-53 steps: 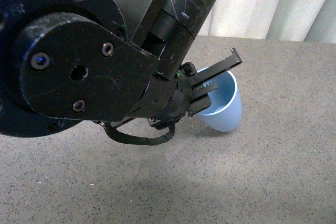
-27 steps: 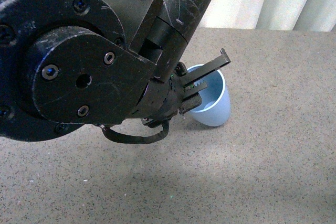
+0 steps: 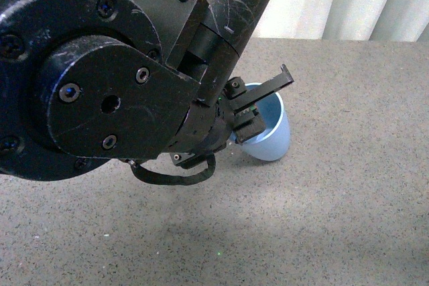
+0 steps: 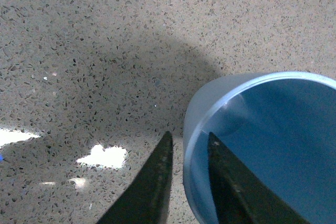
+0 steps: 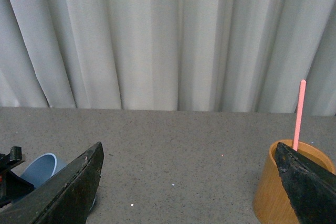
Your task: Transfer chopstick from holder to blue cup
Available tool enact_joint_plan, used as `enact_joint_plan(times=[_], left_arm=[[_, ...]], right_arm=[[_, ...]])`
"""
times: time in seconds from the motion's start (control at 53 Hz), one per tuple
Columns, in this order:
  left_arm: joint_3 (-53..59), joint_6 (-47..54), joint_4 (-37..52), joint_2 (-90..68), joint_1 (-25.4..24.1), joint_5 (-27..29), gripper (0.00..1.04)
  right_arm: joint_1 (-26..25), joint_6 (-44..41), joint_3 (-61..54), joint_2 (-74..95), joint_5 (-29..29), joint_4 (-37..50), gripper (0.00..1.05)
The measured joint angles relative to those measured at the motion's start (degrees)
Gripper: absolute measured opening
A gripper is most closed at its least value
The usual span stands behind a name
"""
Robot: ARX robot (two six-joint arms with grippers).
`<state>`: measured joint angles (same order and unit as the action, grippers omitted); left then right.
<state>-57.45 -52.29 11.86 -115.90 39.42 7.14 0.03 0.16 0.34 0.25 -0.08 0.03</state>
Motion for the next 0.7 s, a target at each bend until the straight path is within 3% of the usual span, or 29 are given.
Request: enact_joint_plan(times=[0.358,0.471,0.697], left_arm=[[-0.4,0.4,-0.2,1.1,0.3,0.0,0.75],[-1.7,0.6,-0.3,1.3,0.7,0.0,0.99],[-2.3,0.7,-0.8,1.3,1.0,0.0,0.98]], right_arm=[[0.0,0.0,0.0,0.0,0.0,0.0,0.95],[0.0,0.0,0.0,0.0,0.0,0.0,0.95],[0.0,0.0,0.0,0.0,0.0,0.0,0.95]])
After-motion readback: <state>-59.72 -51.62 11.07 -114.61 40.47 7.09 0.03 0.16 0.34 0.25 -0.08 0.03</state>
